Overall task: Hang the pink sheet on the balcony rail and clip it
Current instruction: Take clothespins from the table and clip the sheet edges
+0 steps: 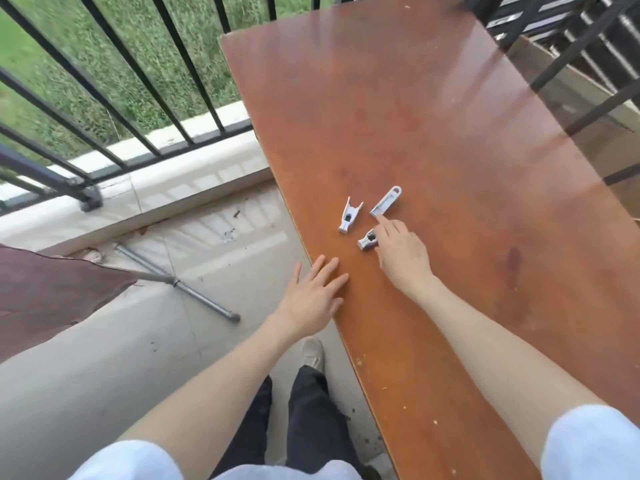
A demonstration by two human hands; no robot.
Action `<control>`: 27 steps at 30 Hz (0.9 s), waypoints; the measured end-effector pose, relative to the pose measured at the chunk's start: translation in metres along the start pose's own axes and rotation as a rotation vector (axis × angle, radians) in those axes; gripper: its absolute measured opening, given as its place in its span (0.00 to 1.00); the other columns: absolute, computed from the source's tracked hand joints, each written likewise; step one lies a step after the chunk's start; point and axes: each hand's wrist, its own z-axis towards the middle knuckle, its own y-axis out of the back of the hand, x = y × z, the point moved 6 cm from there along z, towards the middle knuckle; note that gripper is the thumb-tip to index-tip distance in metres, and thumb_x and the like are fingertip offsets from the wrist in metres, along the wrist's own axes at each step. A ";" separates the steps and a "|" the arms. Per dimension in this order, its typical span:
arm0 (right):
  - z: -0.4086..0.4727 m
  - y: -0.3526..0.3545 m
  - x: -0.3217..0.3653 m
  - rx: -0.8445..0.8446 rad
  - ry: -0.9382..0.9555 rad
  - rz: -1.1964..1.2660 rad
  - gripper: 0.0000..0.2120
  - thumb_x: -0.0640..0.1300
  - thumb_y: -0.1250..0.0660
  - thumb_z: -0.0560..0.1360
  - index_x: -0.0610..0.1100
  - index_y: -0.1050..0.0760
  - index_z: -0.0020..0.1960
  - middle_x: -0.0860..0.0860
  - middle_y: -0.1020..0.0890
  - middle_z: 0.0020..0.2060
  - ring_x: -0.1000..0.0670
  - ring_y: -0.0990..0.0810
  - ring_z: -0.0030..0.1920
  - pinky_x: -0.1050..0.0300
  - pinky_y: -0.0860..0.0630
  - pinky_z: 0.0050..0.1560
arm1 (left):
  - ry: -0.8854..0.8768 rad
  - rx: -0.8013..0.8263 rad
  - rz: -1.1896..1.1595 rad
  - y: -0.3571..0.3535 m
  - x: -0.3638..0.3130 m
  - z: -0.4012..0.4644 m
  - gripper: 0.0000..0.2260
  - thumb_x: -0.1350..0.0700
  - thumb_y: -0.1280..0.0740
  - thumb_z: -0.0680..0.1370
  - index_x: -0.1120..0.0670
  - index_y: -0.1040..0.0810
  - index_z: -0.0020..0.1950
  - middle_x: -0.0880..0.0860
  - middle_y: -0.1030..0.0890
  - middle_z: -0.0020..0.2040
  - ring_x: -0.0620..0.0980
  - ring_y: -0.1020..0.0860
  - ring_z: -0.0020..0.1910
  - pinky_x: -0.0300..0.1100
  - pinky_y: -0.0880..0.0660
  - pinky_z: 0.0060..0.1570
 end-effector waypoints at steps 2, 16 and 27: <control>0.002 0.003 0.002 -0.020 0.021 -0.077 0.20 0.33 0.21 0.52 0.40 0.23 0.40 0.44 0.17 0.42 0.42 0.19 0.41 0.55 0.26 0.31 | -0.019 0.009 -0.014 -0.001 0.006 -0.001 0.22 0.47 0.48 0.81 0.47 0.46 0.75 0.48 0.53 0.77 0.51 0.57 0.76 0.55 0.59 0.72; 0.000 0.009 0.180 0.141 0.186 0.441 0.14 0.45 0.38 0.76 0.40 0.27 0.59 0.42 0.27 0.53 0.39 0.24 0.51 0.49 0.30 0.48 | 0.346 -0.243 -0.171 0.010 0.158 -0.131 0.19 0.55 0.41 0.79 0.53 0.35 0.70 0.54 0.37 0.73 0.54 0.45 0.75 0.50 0.48 0.72; 0.100 -0.103 0.388 0.436 0.130 0.795 0.16 0.43 0.39 0.76 0.43 0.32 0.62 0.43 0.22 0.54 0.41 0.24 0.54 0.55 0.33 0.48 | 0.893 -0.527 -0.374 0.006 0.422 -0.204 0.13 0.56 0.35 0.76 0.59 0.23 0.59 0.58 0.21 0.57 0.58 0.26 0.59 0.47 0.31 0.57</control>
